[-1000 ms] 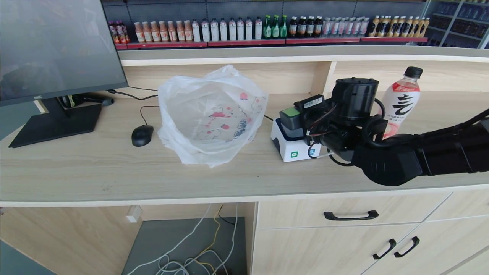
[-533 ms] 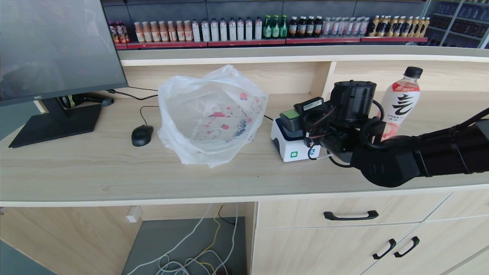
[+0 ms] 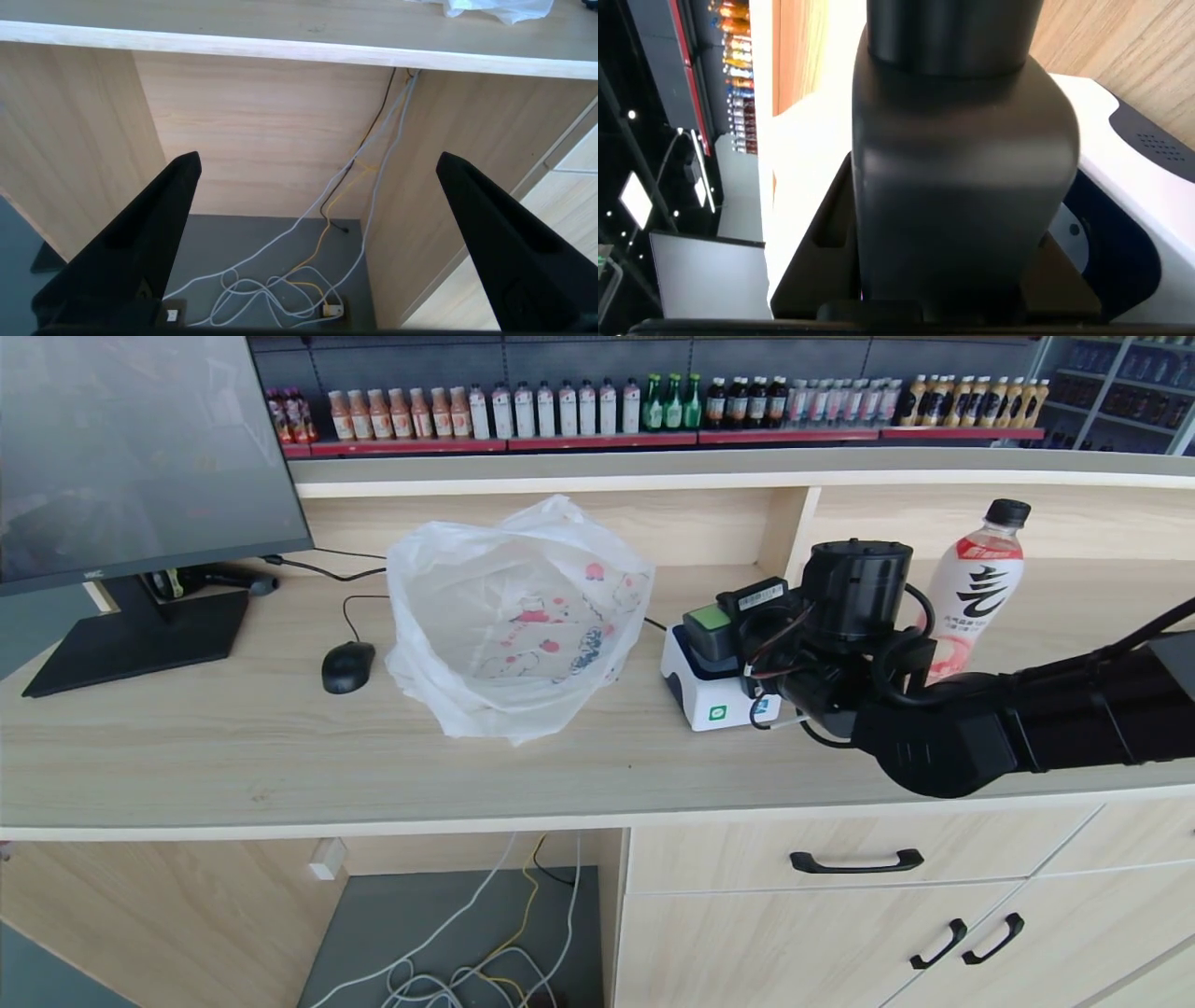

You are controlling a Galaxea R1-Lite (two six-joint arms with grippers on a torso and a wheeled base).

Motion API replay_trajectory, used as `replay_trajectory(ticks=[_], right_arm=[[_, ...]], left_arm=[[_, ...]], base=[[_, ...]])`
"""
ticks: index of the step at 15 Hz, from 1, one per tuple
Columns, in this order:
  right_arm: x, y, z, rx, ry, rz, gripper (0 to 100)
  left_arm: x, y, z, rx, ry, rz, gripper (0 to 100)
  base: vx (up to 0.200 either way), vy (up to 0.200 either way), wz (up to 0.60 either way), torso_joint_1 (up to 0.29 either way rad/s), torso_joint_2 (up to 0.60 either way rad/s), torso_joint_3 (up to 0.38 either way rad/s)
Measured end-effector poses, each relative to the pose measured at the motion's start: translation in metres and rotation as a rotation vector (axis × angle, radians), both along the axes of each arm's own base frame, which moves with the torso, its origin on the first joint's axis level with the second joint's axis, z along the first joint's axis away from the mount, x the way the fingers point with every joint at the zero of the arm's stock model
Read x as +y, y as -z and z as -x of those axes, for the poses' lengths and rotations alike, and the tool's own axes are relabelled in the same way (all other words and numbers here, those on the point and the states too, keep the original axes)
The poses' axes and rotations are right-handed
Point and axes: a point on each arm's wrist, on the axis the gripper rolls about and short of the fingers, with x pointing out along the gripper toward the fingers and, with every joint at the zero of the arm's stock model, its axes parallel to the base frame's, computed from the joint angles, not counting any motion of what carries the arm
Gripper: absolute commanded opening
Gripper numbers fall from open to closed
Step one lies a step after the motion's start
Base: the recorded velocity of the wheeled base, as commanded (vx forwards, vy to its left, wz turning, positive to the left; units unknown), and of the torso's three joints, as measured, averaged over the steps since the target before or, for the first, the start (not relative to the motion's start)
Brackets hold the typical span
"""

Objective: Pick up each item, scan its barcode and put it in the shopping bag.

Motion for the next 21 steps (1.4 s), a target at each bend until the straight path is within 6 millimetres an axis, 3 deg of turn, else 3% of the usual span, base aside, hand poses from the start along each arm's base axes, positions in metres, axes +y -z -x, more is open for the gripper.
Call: replay_trajectory(ticks=[6,12,16,21], right_arm=[[-0.002,-0.006,0.002,-0.008,0.003,-0.001,0],[-0.008,-0.04,0.016,-0.105,-0.008,0.049,0],[-0.009,-0.062,0.041,-0.186,-0.032,0.164,0],[-0.013,-0.099,0.092,-0.397,-0.062,0.373,0]], left_arm=[[0.0,0.0,0.0,0.0,0.0,0.0,100],[0.0,0.0,0.0,0.0,0.0,0.0,100],[0.0,0.0,0.0,0.0,-0.001,0.0,100],[0.0,0.0,0.0,0.0,0.0,0.0,100]], base=[[0.0,0.0,0.0,0.0,0.0,0.0],[0.0,0.0,0.0,0.0,0.0,0.0],[0.0,0.0,0.0,0.0,0.0,0.0],[0.0,0.0,0.0,0.0,0.0,0.0]])
